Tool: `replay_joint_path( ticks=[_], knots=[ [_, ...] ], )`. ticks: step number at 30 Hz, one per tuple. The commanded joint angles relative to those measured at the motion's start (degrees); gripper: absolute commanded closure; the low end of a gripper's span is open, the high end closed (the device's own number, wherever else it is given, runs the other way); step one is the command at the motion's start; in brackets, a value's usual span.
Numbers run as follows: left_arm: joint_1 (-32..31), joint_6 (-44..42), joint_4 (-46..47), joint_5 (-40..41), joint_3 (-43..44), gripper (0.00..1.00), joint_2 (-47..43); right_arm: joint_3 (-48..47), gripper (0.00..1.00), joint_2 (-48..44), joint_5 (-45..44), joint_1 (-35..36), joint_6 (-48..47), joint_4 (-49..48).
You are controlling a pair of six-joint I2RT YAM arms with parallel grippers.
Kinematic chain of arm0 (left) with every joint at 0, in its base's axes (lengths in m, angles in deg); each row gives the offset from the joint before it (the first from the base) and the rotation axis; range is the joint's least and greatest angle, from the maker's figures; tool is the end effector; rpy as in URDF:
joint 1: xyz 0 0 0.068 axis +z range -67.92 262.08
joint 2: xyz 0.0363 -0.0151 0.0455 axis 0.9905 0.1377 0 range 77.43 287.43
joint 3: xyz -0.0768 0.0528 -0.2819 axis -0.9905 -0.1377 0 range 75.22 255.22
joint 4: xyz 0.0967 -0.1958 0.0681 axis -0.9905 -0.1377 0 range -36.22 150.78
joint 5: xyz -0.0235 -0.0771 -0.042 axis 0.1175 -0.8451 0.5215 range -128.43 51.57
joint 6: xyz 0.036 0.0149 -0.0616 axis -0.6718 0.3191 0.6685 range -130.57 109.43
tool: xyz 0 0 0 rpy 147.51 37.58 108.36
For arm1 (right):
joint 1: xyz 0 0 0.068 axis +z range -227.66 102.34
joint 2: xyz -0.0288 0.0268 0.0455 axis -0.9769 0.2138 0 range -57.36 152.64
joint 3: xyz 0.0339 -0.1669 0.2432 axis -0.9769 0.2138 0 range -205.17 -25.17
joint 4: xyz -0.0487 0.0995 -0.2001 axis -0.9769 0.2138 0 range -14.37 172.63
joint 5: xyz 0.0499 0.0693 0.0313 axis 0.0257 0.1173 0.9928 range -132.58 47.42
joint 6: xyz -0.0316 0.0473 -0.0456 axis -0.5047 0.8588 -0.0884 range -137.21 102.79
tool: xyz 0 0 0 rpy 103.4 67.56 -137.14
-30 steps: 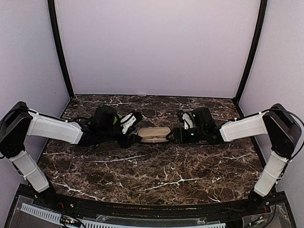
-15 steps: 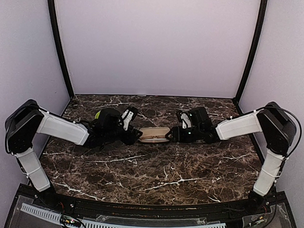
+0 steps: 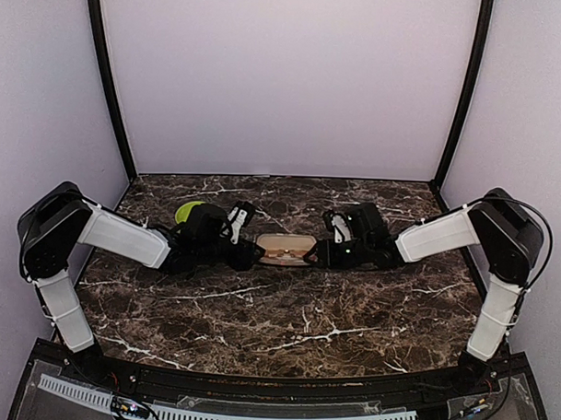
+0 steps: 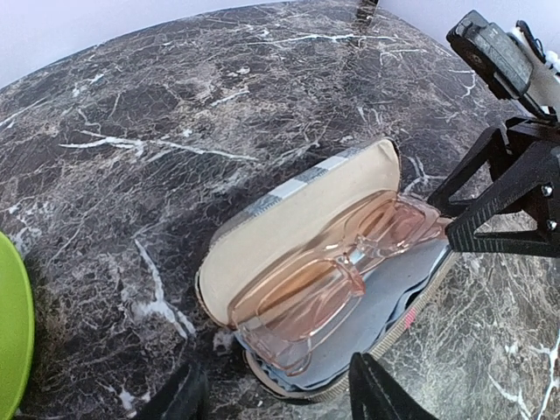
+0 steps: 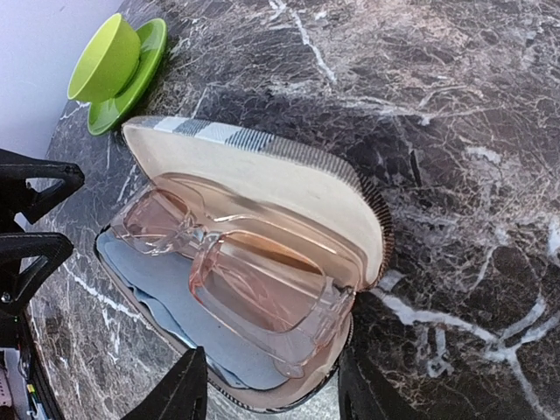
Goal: Organize the sunglasses
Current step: Hold the case with sunglasses at the center of the board.
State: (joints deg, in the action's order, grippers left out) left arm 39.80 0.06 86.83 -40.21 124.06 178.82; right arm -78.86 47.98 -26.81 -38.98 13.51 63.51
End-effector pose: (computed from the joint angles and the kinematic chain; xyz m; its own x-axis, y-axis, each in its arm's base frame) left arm 0.2744 -0.2521 0.2066 -0.4522 0.1622 -0.8770 0.6204 0.7637 -0.1787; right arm 0.2830 0.2476 0.1806 -0.8180 -0.0251 -0.5747 -0.4039 0.7365 0.5427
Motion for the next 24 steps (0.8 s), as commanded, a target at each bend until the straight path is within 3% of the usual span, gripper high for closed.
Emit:
replay_joint_path(
  ticks=[1, 24],
  knots=[
    [-0.30, 1.89, -0.60, -2.97, 0.34, 0.45, -0.18, 2.01, 0.49, 0.24, -0.44, 0.94, -0.07, -2.25],
    [-0.61, 4.33, 0.02, -3.05, -1.33, 0.44, 1.01, 4.94, 0.49, 0.45, -3.64, 3.60, -2.24, -4.47]
  ],
)
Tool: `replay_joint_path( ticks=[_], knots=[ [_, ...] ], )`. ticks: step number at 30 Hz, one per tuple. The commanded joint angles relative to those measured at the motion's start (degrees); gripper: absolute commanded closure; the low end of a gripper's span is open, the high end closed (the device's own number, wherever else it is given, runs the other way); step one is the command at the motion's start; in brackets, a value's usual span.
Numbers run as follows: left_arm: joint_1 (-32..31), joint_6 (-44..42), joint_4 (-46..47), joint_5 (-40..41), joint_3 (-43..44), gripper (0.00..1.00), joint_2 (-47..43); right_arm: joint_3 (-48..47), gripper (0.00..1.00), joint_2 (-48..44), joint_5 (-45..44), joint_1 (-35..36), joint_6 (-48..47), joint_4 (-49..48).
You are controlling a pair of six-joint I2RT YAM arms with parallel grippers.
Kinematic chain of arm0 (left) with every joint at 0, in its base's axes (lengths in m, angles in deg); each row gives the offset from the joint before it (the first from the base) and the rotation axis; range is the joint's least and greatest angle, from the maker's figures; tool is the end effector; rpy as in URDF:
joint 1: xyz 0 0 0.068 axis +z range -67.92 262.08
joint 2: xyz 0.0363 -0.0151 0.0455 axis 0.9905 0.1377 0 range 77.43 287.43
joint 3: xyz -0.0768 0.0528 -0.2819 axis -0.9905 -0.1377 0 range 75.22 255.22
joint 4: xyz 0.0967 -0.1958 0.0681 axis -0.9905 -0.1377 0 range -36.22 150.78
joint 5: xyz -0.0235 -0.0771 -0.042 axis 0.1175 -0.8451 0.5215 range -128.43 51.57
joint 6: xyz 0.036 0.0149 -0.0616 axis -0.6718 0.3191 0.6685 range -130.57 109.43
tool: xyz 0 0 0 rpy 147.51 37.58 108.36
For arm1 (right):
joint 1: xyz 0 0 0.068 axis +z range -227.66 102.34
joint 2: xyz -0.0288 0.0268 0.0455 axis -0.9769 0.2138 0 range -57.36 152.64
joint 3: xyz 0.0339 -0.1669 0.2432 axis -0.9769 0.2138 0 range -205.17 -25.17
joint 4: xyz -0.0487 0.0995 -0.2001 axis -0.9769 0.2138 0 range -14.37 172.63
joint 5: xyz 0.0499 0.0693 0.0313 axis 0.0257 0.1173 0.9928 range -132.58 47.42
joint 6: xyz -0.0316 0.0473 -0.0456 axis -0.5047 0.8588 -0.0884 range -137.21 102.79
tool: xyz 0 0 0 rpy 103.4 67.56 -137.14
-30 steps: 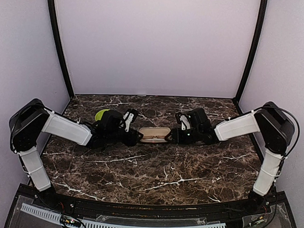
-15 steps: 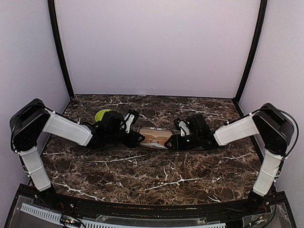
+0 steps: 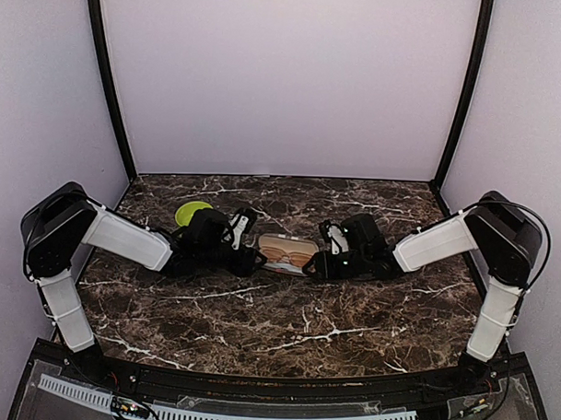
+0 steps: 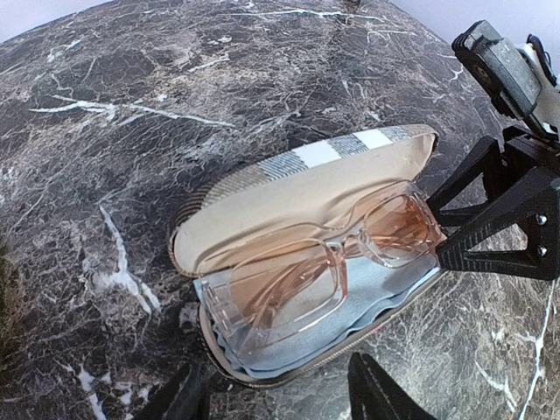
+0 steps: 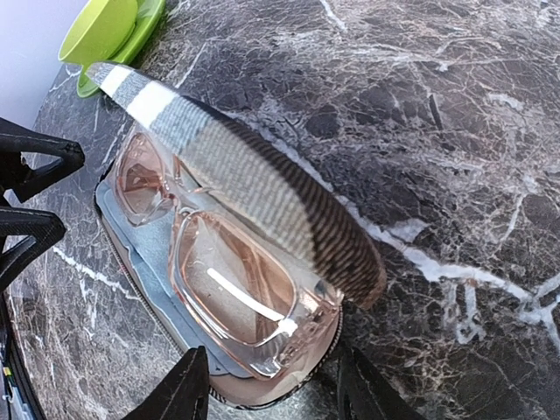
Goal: Organize the sunglasses
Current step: Hold the case with sunglasses at the center of the board.
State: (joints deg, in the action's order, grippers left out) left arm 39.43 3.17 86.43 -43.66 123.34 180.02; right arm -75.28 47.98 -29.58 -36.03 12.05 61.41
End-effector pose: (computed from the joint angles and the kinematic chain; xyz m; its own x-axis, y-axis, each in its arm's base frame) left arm 0.2694 -0.2557 0.1949 -0.5186 0.1563 -0.8406 0.6284 0.7364 -0.2507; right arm 0.2643 0.2531 0.1667 -0.8063 -0.0794 -0.5862 -0.4356 0.7501 0.4976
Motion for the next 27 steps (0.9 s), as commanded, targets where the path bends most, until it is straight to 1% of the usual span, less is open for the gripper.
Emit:
replay_joint_path(
  ticks=[1, 8, 11, 14, 18, 20, 25, 27],
  knots=[
    [-0.25, 1.43, 0.72, 0.40, -0.51, 0.44, -0.15, 1.48, 0.49, 0.44, -0.79, 0.65, -0.82, -2.46],
    [0.41, 0.90, 0.64, -0.41, 2.27, 0.39, -0.02, 1.77, 0.49, 0.54, -0.60, 0.74, -1.25, -2.92],
    [0.91, -0.85, -0.23, -0.21, 3.95, 0.32, -0.09, 1.81, 0.49, 0.36, -0.60, 0.74, -1.55, -2.80],
    [1.70, -4.20, -1.45, -2.35, 6.05, 0.29, 0.02, 1.85, 0.49, 0.27, -0.43, 0.69, -1.91, -2.68],
    [2.53, -12.75, -8.95, -5.97, 11.90, 0.29, 1.68, 1.69, 0.49, 0.28, -0.32, 0.73, -2.14, -2.54],
    [2.75, -18.37, -13.61, -7.86, 14.83, 0.28, 2.37, 1.55, 0.49, 0.31, -0.21, 0.74, -2.14, -2.48],
    [3.28, -32.31, -22.87, -9.52, 21.11, 0.25, 3.75, 1.16, 0.49, 0.73, 0.14, 0.74, -2.32, -2.48],
    [4.15, -37.37, -26.41, -12.07, 24.21, 0.25, 5.54, 0.91, 0.49, 0.96, 0.32, 0.74, -2.27, -2.45]
  ],
)
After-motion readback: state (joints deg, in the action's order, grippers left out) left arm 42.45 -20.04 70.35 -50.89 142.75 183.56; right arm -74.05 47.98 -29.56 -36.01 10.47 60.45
